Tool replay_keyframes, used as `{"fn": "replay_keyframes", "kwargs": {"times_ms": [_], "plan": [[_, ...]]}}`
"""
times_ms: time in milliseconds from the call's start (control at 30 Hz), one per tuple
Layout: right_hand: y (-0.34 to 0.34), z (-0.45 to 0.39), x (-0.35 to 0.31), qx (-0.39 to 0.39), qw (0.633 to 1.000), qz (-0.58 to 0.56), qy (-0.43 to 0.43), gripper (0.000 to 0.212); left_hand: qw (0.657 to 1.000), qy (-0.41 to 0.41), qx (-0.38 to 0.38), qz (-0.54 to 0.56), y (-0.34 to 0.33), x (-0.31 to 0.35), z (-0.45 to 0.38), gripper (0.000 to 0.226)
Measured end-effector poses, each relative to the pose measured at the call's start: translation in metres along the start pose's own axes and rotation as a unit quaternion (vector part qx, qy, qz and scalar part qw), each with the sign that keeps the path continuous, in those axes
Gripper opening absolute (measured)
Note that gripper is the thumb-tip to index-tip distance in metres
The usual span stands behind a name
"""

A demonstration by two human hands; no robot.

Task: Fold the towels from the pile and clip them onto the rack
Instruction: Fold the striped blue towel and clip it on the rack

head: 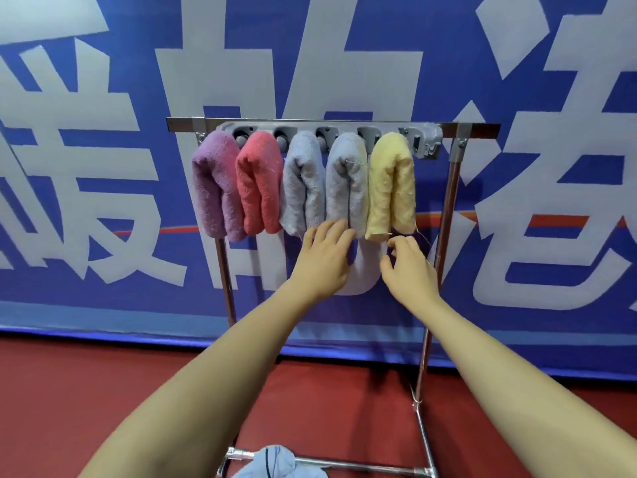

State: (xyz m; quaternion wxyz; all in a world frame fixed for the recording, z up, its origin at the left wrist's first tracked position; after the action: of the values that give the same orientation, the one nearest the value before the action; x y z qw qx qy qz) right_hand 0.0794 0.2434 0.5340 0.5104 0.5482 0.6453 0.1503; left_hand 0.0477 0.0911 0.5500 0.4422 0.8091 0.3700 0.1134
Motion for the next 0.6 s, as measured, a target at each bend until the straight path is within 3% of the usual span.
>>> {"fn": "replay_keyframes", "kwargs": {"times_ms": [333, 600], "plan": [[-0.080, 0.081, 0.008, -0.112, 0.993, 0.009, -0.033, 0.027, 0.987, 0.047, -0.152, 0.031, -0.059, -0.004, 0.113, 0.021], [-0.205, 0.122, 0.028, -0.241, 0.968, 0.072, -0.021, 0.024, 0.954, 0.089, -0.277, 0.067, -0.154, -0.032, 0.193, 0.032]]}}
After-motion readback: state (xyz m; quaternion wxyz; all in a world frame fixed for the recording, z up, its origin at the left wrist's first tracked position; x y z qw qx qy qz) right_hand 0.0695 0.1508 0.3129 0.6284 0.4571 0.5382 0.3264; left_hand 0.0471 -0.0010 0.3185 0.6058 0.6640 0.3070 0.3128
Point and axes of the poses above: each hand's wrist, its own z-axis away from the middle knuckle, its own y-axis out of the back of the hand, x = y × z, the point moved 4 cm from there along -z, towards the middle knuckle, and after that the axes turned 9 degrees about -y, right-handed, at the moved point
